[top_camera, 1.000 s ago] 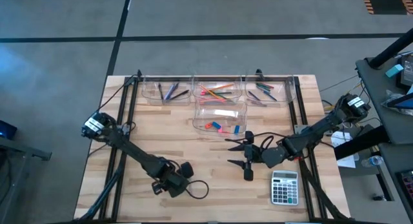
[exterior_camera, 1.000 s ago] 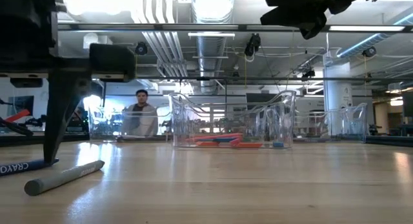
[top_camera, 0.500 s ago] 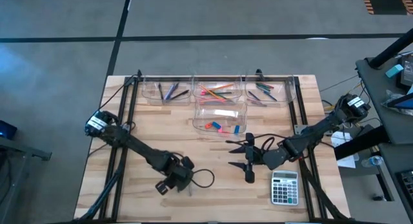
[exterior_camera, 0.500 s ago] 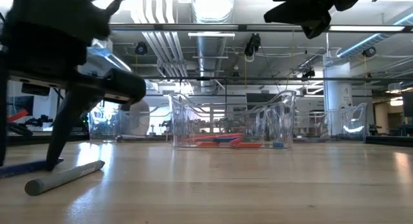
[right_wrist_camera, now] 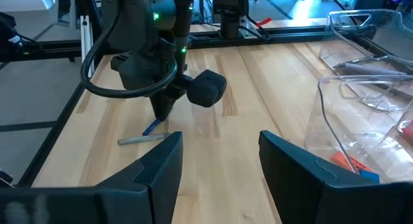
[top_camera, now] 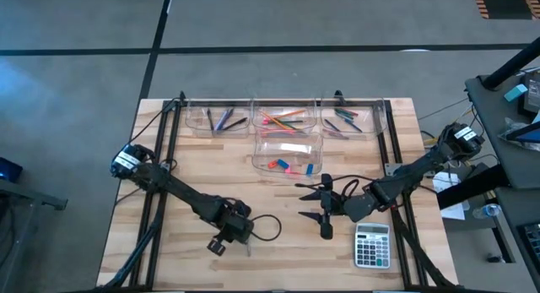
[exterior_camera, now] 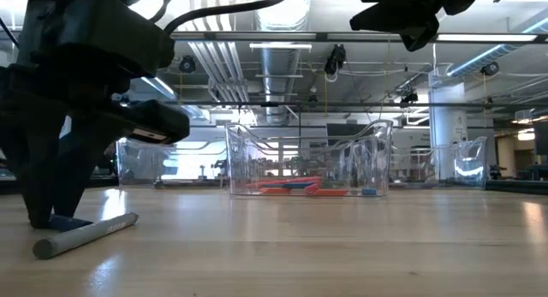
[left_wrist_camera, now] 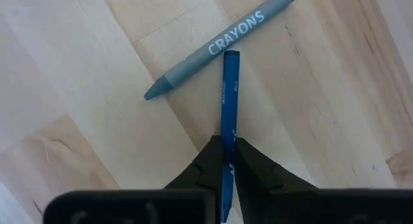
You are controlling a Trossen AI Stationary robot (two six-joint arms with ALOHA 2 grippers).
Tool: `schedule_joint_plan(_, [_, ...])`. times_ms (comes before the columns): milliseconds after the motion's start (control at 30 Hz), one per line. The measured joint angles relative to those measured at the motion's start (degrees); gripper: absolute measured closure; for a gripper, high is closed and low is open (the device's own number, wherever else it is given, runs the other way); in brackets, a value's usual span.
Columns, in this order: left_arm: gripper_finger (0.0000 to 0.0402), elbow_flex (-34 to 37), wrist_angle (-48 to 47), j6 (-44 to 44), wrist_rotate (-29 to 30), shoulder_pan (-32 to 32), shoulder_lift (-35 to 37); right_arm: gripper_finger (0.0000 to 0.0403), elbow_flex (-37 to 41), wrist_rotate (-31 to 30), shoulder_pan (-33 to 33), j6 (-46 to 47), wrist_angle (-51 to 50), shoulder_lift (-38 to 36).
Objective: Sort crayons/erasers/pens/pencils in bins
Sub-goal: Put the blue crayon into the top right transparent bin
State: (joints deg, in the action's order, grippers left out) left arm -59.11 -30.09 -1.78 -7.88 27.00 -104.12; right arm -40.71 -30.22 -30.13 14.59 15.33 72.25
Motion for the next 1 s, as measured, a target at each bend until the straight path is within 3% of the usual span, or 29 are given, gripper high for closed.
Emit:
schedule_joint_plan(567, [0.04, 0.47, -7.08, 0.02, -1.32, 0.17, 6.32, 0.0209, 0.0, 0.02, 0.0, 0.0, -0.04, 0.0])
schedule_joint_plan(833, [0.0401, 0.35, -6.91, 0.0, 1.5, 0.15, 11.49, 0.0209, 0.0, 0.02, -0.02, 0.0, -0.04, 0.0])
schedule_joint_plan(1000, [0.0401, 0.52, -4.51, 1.71, 6.54, -0.2, 16.26, 0.0209, 0.02, 0.0, -0.02, -0.51, 0.28, 0.0])
